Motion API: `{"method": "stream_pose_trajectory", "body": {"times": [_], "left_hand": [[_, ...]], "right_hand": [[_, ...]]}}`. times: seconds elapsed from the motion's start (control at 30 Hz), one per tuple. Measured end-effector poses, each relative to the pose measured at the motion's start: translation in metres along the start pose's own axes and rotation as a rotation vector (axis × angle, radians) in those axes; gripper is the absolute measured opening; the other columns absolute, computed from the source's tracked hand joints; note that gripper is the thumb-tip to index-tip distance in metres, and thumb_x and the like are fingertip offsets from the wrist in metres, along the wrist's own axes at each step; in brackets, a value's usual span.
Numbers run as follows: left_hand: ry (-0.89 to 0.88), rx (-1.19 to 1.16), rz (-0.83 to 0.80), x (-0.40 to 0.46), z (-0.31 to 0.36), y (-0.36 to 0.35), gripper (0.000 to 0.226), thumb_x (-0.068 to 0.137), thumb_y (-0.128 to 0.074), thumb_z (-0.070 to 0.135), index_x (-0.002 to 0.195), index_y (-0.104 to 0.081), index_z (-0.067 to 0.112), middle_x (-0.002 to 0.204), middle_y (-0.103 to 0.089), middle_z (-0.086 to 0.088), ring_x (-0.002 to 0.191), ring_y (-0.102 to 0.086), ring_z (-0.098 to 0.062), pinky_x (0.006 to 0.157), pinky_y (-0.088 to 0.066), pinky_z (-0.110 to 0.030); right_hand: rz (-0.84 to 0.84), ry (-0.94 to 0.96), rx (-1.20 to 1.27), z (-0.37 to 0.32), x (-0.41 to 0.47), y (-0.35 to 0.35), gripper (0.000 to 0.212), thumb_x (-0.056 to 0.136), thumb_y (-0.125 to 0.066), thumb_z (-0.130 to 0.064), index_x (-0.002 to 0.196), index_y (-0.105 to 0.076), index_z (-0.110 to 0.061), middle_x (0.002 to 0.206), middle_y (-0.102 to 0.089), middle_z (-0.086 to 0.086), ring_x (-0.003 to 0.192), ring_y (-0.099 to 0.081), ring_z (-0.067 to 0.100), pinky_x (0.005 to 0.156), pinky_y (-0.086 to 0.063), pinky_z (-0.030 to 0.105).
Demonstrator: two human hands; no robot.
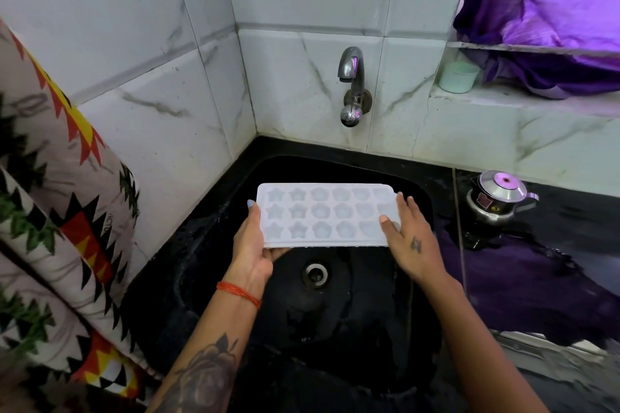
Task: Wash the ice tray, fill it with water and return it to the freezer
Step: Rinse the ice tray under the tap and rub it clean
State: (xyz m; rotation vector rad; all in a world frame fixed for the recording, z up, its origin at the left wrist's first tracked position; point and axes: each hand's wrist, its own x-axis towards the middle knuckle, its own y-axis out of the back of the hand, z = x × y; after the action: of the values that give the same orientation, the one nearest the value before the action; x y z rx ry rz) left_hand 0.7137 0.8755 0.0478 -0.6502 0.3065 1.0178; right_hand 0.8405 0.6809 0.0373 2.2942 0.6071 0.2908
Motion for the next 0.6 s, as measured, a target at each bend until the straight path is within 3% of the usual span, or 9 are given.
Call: {"method": "stream_pose_trajectory", "body": {"times": [0.07,0.13,0.2,0.33,0.4,0.5,0.6], "left_hand": [[0.016,-0.009,-0.002,0.0,-0.001,0.0,0.048,0.092,-0.046,0.053,0.113,-0.063,0.013,0.094,-0.072,-0.01,0.083,-0.07,-0.026,0.065,-0.058,-0.042],[0.023,-0.016,-0.004,0.001,-0.002,0.0,0.048,0.093,-0.046,0.052,0.112,-0.063,0.012,0.093,-0.072,-0.01,0.083,-0.07,-0.027,0.066,-0.058,-0.042],[0.028,-0.017,-0.004,0.002,-0.003,0.001,0.047,0.094,-0.045,0.052,0.11,-0.063,0.012,0.091,-0.071,-0.01,0.082,-0.069,-0.027,0.066,-0.057,-0.043],[0.045,0.021,-0.003,0.008,-0.005,0.003,0.046,0.094,-0.043,0.053,0.107,-0.062,0.012,0.09,-0.071,-0.01,0.081,-0.069,-0.026,0.065,-0.057,-0.042],[0.057,0.059,-0.007,0.01,-0.008,0.003,0.045,0.096,-0.041,0.051,0.101,-0.062,0.012,0.088,-0.07,-0.01,0.079,-0.068,-0.025,0.063,-0.056,-0.042],[0.053,0.143,-0.015,0.014,-0.009,0.004,0.041,0.098,-0.039,0.047,0.098,-0.062,0.013,0.086,-0.069,-0.008,0.079,-0.067,-0.023,0.065,-0.055,-0.039],[0.041,0.273,-0.018,0.022,-0.009,0.004,0.04,0.101,-0.036,0.043,0.112,-0.061,0.013,0.093,-0.069,-0.006,0.083,-0.066,-0.021,0.066,-0.055,-0.035]], "right_hand": [[-0.026,-0.098,0.182,0.0,0.006,0.006,0.062,0.094,-0.049,-0.035,0.149,-0.028,-0.016,0.153,-0.032,0.004,0.139,-0.033,0.024,0.113,-0.029,0.037],[-0.004,-0.186,0.322,-0.001,0.012,0.01,0.055,0.085,-0.056,-0.035,0.137,-0.047,-0.018,0.133,-0.055,0.004,0.119,-0.055,0.028,0.098,-0.047,0.047],[-0.012,-0.239,0.413,0.0,0.019,0.014,0.037,0.084,-0.062,-0.024,0.12,-0.06,-0.016,0.112,-0.066,0.005,0.099,-0.066,0.028,0.084,-0.055,0.049],[-0.098,-0.301,0.55,-0.003,0.025,0.026,0.01,0.086,-0.064,-0.003,0.094,-0.067,-0.01,0.095,-0.071,0.015,0.082,-0.069,0.03,0.07,-0.059,0.046],[-0.08,-0.319,0.599,-0.004,0.027,0.028,0.014,0.086,-0.063,0.001,0.085,-0.065,-0.013,0.091,-0.07,0.014,0.079,-0.069,0.027,0.07,-0.059,0.043],[-0.026,-0.331,0.65,-0.005,0.027,0.025,0.016,0.087,-0.061,0.002,0.084,-0.064,-0.013,0.087,-0.069,0.01,0.079,-0.067,0.025,0.073,-0.057,0.043],[0.021,-0.336,0.682,-0.003,0.028,0.022,0.013,0.087,-0.062,0.0,0.096,-0.061,-0.01,0.09,-0.068,0.009,0.082,-0.067,0.025,0.073,-0.057,0.043]]}}
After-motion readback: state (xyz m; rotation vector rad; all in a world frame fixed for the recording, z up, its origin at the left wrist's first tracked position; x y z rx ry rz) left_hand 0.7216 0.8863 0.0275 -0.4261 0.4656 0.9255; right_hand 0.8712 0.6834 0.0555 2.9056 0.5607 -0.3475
